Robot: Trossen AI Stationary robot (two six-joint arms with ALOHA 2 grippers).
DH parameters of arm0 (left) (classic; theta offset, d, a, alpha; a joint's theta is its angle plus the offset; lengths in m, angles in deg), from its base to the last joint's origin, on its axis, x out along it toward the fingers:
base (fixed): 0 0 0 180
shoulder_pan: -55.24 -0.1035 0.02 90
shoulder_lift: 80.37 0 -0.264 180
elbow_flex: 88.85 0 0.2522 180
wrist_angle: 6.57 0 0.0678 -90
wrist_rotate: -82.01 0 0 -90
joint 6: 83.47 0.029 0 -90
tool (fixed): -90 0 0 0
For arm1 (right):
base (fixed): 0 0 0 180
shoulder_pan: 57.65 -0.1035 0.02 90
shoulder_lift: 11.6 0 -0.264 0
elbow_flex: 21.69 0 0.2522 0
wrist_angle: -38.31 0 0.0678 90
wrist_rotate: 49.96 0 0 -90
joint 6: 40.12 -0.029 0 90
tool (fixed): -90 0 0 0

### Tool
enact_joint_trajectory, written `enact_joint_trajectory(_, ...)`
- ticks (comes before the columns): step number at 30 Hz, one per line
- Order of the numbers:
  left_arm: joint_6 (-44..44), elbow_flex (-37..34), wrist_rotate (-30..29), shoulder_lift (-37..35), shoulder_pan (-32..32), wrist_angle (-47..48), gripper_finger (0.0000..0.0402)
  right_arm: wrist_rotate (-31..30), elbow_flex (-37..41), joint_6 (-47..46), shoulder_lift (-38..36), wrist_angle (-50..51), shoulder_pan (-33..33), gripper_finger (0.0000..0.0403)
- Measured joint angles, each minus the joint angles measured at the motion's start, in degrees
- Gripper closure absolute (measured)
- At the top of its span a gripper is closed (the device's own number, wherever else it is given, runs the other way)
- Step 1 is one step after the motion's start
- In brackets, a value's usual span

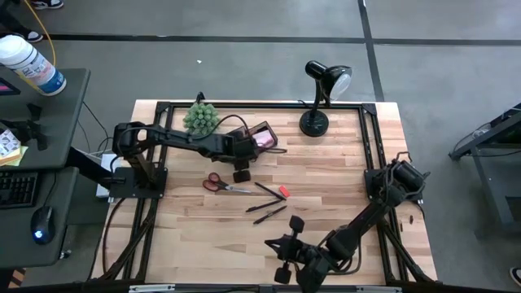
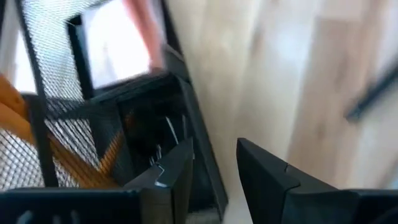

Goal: Pick and place office supplies into organizer
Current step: Put the black scissor into the black desk organizer

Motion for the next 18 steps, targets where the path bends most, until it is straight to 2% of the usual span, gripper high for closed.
enact_joint_trajectory(6, 8.27, 0.02, 0.45, -3.21, 4.43, 2.78, 0.0301, -1.55, 0.0, -4.11, 0.0, 2.53, -2.56, 0.0399)
enact_joint_trajectory(9, 12.42, 0.02, 4.66, -4.73, 6.53, 3.94, 0.0302, -1.6, 0.0, -5.22, 0.0, 2.81, -3.55, 0.0402)
enact_joint_trajectory(12, 14.26, 0.02, 7.01, -5.58, 8.55, 7.2, 0.0301, -2.13, 0.0, -6.41, 0.0, 2.86, -4.21, 0.0401)
enact_joint_trajectory(18, 17.14, 0.0, 7.03, -6.31, 10.14, 14.58, 0.03, -3.25, 0.0, -6.61, 0.02, 2.81, -4.48, 0.0401)
